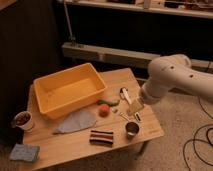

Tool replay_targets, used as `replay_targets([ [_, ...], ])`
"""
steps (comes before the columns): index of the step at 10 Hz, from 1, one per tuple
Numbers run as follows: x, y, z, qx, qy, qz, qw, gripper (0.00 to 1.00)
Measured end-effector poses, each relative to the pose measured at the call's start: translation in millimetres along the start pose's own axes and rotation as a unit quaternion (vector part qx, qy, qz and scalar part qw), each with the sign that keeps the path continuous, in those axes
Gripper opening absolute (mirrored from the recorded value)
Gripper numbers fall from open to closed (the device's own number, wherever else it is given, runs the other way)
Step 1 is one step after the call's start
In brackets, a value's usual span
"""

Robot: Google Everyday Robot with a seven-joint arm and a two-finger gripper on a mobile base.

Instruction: Place fork in tray

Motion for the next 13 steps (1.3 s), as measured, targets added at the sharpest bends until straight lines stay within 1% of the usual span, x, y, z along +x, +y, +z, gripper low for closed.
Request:
replay_targets([
  [1, 4, -32, -5, -0.002, -0.008, 0.017, 0.9998, 0.80],
  [2, 11, -58, -8, -0.006, -0.015, 0.033, 0.9993, 0.80],
  [3, 23, -89, -11, -0.014, -0.027, 0.057, 0.9979, 0.80],
  [4, 38, -112, -12, -0.019, -0.036, 0.080, 0.9960, 0.80],
  [6, 72, -143, -13, -0.024, -0.051, 0.119, 0.9913, 0.80],
  [7, 84, -153, -14, -0.023, -0.055, 0.133, 0.9894, 0.80],
  [9, 79, -150, -13, -0.026, -0.057, 0.128, 0.9898, 0.80],
  [11, 83, -153, -14, -0.024, -0.056, 0.132, 0.9894, 0.80],
  [13, 80, -150, -13, -0.025, -0.056, 0.129, 0.9898, 0.80],
])
